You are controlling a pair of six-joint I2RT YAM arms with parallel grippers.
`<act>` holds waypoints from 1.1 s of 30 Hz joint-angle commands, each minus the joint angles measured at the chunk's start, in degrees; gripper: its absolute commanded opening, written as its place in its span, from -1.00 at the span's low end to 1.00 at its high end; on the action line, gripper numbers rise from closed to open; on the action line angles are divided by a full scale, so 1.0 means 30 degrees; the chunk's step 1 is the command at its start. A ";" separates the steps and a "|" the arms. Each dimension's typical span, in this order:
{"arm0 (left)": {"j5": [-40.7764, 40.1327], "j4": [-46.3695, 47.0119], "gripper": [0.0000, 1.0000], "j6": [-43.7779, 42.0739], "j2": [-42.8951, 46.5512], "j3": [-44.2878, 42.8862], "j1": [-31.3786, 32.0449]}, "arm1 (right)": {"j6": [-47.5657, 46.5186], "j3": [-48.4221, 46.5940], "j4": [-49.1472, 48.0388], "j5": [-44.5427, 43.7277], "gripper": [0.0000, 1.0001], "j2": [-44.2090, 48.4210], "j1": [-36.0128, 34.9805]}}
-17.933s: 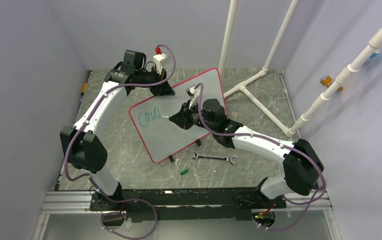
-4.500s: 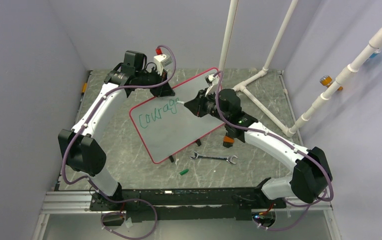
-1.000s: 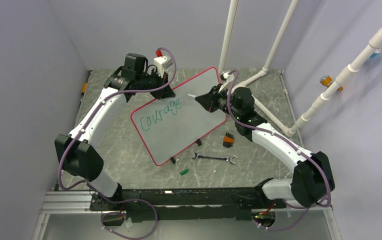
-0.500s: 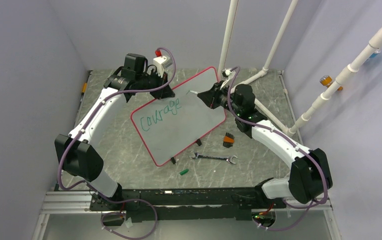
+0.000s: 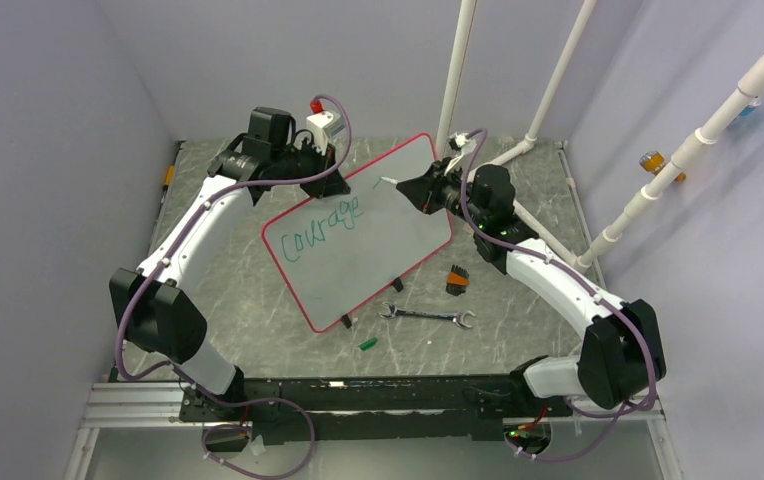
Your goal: Write a sentence on the whiteboard
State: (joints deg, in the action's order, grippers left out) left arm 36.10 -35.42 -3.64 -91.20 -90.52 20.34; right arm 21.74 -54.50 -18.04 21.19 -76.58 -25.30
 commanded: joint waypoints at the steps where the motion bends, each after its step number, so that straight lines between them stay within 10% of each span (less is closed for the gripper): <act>1: -0.2258 -0.1209 -1.00 -0.2014 -0.0203 0.0847 0.0208 | 0.0557 -0.0848 -0.0993 0.0886 -1.00 0.0686 0.0082; 33: -0.2057 -0.1077 -1.00 -0.1879 0.0278 0.0994 0.0223 | 0.0722 0.1281 -0.1219 0.0911 -1.00 -0.0025 0.0047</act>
State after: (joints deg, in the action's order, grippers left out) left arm 34.79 -34.74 -2.70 -90.59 -89.47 20.12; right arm 24.10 -52.38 -20.58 23.99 -78.94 -25.30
